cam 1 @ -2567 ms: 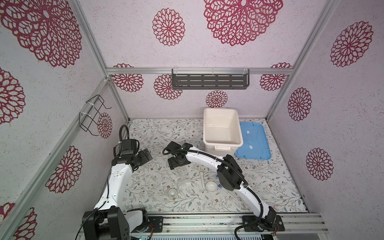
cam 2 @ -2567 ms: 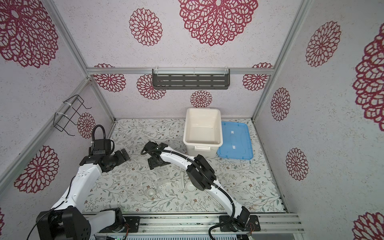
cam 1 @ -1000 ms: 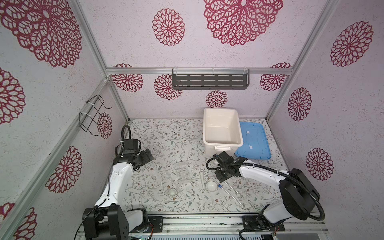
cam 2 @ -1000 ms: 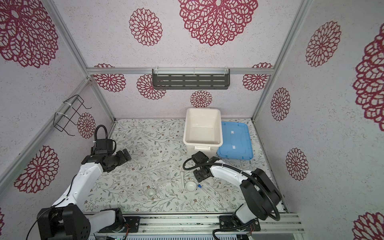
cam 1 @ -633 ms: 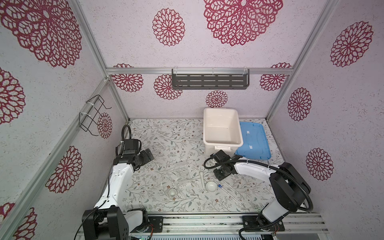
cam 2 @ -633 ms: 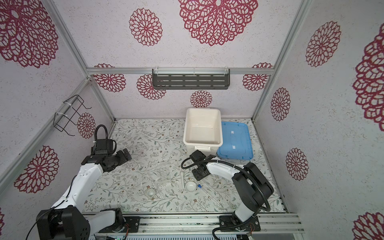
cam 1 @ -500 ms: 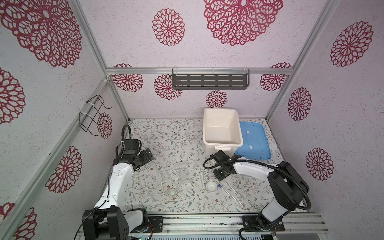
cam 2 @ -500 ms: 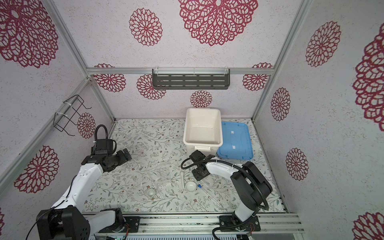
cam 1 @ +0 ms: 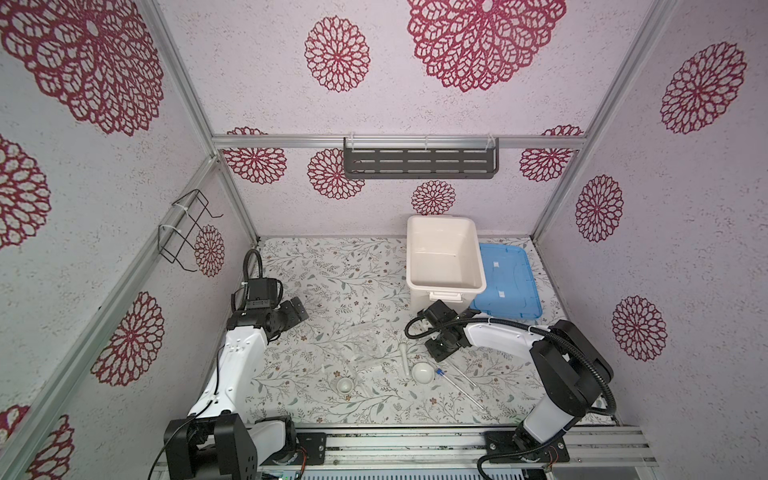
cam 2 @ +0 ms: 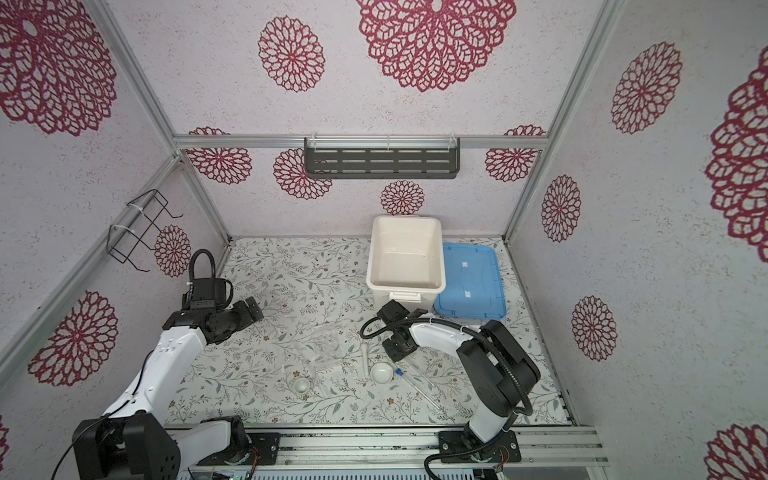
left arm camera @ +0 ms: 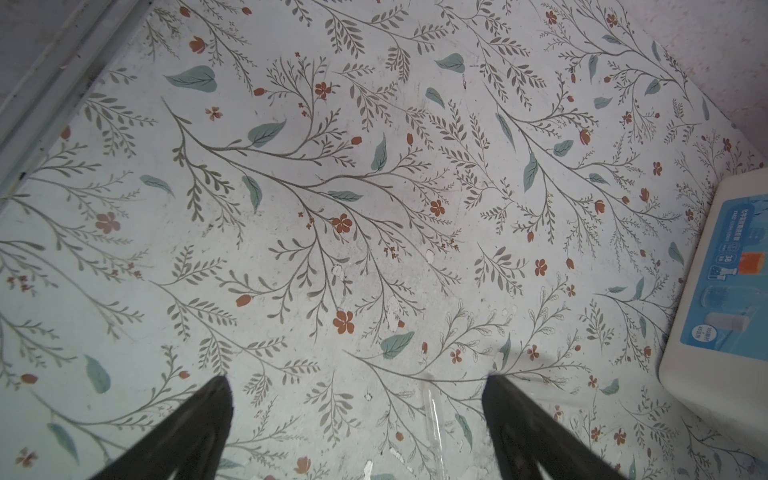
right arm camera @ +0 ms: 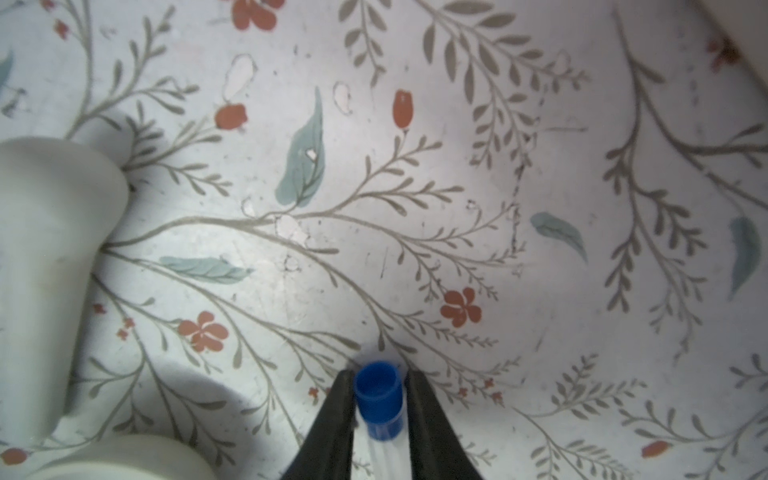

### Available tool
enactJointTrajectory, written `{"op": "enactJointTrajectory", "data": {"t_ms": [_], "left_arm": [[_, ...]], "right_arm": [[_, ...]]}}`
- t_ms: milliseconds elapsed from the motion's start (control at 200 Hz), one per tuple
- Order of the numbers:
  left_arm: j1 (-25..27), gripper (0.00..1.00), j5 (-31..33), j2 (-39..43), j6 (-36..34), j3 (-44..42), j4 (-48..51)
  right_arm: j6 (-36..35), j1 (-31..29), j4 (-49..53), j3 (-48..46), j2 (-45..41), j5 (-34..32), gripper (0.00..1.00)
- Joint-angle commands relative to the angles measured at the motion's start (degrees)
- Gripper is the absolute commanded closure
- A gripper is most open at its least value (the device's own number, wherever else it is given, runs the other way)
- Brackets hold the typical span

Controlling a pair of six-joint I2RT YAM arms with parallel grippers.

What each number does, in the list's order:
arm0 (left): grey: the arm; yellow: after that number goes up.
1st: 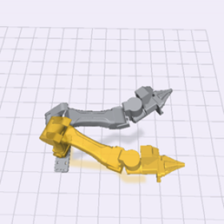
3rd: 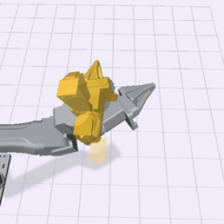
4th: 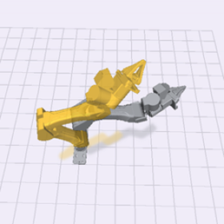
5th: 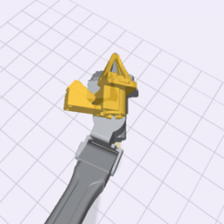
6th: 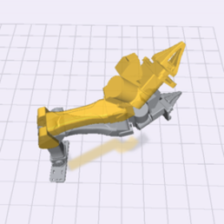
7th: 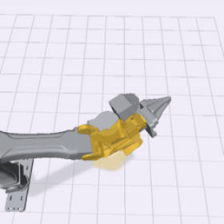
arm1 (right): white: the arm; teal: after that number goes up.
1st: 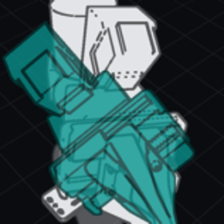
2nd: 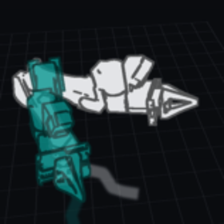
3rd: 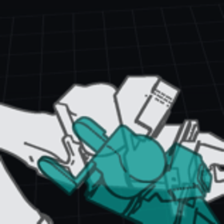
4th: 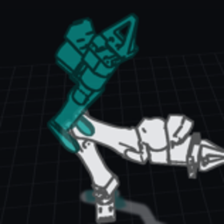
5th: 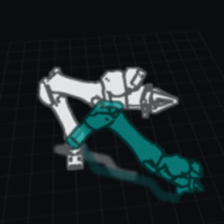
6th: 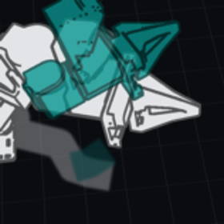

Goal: Organize the chemistry lab equipment
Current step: 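Lower the right gripper and grasp a blue-capped test tube, then lift the test tube with the right gripper toward the left gripper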

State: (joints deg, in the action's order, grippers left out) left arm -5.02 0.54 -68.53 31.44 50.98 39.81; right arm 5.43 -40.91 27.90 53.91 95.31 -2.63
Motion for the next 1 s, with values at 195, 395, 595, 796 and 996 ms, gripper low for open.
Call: {"op": "enactJointTrajectory", "data": {"t_ms": [195,395,595,796,996], "left_arm": [[0.27,0.03,0.52,-0.12,0.81,0.00,-0.31],[0.38,0.03,0.37,-0.11,0.82,0.00,-0.35],[0.36,0.03,0.36,-0.24,0.83,0.08,-0.46],[0.36,0.03,0.59,-0.24,0.84,0.00,-0.56],[0.27,0.03,0.69,-1.25,0.76,0.34,-0.27]], "right_arm": [[-1.41,0.21,1.33,2.91,1.81,0.51,0.81],[-1.66,0.08,3.54,5.98,0.85,-0.46,0.80],[-1.42,-1.51,5.94,11.94,-1.23,-2.23,0.79],[-0.39,-7.40,2.22,20.36,-1.11,-8.21,0.77],[3.06,-10.90,-10.02,25.14,0.46,-7.47,0.78]]}}
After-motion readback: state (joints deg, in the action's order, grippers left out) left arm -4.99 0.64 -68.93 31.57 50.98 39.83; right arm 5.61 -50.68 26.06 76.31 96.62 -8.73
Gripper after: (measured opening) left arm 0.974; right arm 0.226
